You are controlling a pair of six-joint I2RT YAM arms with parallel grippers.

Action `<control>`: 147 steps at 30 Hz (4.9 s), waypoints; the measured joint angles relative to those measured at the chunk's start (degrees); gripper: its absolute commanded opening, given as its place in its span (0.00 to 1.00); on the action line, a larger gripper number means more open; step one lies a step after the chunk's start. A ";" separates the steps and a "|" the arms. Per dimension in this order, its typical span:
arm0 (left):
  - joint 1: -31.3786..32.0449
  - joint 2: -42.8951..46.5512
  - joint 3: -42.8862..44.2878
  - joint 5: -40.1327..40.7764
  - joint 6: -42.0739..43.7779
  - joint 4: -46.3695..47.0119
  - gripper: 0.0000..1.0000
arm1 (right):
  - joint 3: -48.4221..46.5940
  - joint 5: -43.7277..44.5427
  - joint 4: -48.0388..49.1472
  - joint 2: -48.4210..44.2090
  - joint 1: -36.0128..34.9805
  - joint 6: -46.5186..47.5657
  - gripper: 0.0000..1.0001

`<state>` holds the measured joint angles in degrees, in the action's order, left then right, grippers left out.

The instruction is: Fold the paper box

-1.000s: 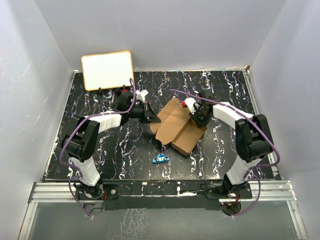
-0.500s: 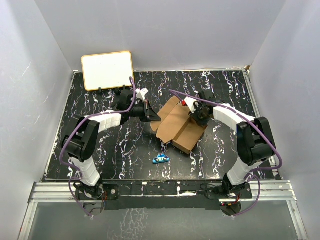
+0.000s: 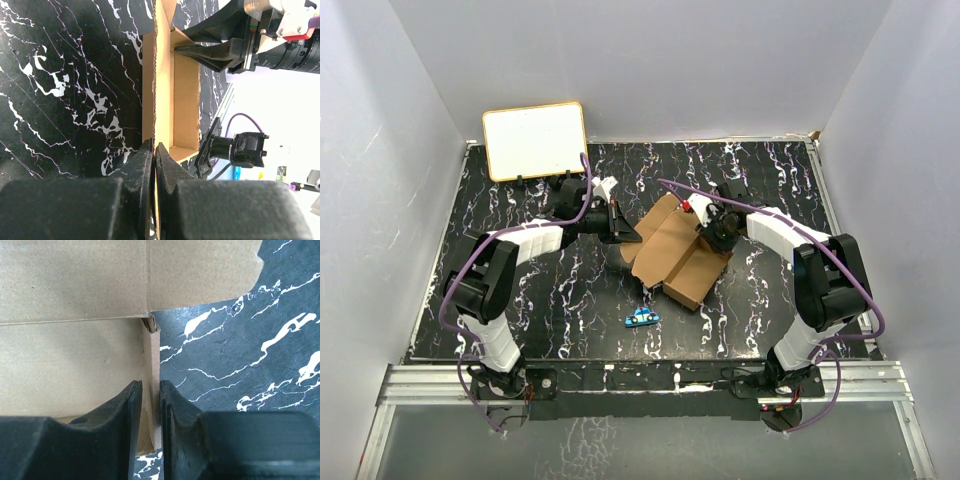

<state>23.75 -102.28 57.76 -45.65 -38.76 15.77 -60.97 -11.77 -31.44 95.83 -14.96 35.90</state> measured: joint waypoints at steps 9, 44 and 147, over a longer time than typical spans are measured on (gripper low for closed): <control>0.00 0.00 0.24 -0.07 0.20 -0.20 0.00 | 0.26 0.15 2.27 0.42 0.00 -0.04 0.25; 0.02 -0.44 8.46 0.68 7.72 -9.90 0.00 | 2.14 -3.65 4.79 0.92 1.27 -1.55 0.53; 28.15 21.05 -32.54 18.36 55.52 10.01 0.82 | 7.52 -57.00 2.99 -11.04 17.77 2.75 0.53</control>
<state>51.90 -81.23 25.21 -27.29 16.75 25.78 -53.45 -68.77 -28.45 84.79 2.81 38.65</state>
